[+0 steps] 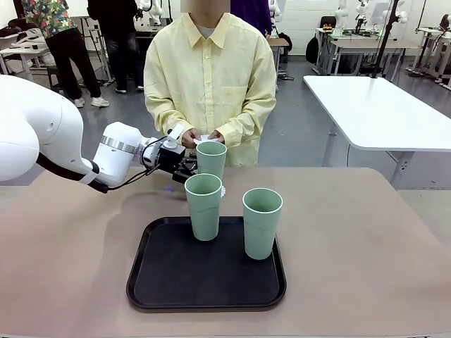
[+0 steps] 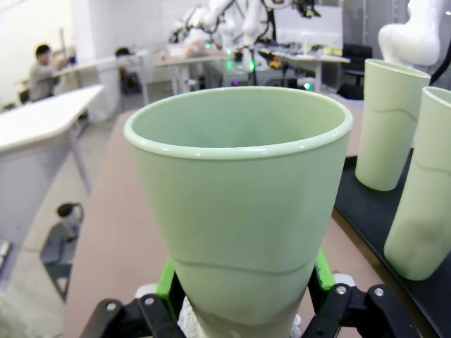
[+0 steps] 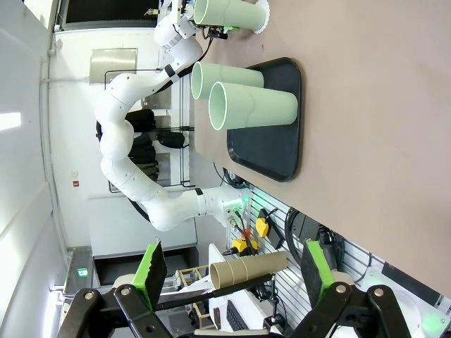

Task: Place coasters on the table and set cups on them.
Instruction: Pick up one Reusable plastic cup and place it on a coaster set by the human.

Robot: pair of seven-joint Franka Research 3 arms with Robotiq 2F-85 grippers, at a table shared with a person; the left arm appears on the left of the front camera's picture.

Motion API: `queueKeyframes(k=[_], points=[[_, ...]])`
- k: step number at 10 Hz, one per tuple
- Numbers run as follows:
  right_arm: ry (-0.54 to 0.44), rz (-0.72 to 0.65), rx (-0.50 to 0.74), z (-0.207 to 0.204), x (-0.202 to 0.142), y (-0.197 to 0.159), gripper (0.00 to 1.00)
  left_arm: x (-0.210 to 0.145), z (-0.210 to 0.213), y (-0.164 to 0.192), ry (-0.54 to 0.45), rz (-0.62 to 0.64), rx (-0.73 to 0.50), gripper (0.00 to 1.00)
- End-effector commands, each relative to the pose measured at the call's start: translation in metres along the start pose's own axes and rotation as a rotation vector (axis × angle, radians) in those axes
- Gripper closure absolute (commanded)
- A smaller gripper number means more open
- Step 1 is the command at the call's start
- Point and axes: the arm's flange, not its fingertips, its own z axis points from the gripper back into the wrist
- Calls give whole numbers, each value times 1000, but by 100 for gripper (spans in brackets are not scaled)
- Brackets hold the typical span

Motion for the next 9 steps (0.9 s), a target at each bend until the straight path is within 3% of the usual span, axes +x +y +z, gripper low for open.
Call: queueKeyframes(k=[1, 6, 7, 8, 9], points=[[1, 6, 8, 0, 0, 1, 0, -1, 2, 5, -2, -31, -28, 16], [1, 6, 8, 0, 0, 1, 0, -1, 3, 5, -4, -22, -35, 16], [1, 6, 8, 0, 0, 1, 0, -1, 3, 6, -4, -21, -36, 12], [1, 6, 8, 0, 0, 1, 0, -1, 3, 5, -3, -20, -38, 0], [1, 6, 8, 0, 0, 1, 0, -2, 3, 6, -5, -16, -41, 0]])
